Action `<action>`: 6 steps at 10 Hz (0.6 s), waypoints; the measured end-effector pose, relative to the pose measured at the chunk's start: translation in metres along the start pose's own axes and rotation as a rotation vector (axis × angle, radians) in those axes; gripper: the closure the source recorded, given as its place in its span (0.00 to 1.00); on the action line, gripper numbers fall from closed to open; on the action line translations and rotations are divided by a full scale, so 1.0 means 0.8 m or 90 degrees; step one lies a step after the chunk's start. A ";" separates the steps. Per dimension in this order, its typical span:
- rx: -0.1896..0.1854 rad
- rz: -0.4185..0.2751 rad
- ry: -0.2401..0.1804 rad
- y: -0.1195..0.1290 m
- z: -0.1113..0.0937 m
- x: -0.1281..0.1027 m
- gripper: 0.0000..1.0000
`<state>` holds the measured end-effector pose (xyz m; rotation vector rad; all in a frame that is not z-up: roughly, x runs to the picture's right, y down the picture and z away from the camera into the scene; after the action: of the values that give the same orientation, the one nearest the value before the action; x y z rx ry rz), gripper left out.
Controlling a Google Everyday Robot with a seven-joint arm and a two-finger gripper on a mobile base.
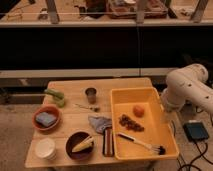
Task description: Place apple in purple bowl
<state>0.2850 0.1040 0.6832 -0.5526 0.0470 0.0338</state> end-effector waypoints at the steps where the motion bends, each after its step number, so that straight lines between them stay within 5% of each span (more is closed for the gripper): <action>1: 0.012 -0.010 0.003 -0.008 -0.001 -0.002 0.35; 4: 0.045 -0.053 -0.019 -0.064 0.006 -0.036 0.35; 6: 0.063 -0.066 -0.070 -0.120 0.014 -0.066 0.35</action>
<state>0.2369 0.0275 0.7458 -0.4526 -0.0871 -0.0389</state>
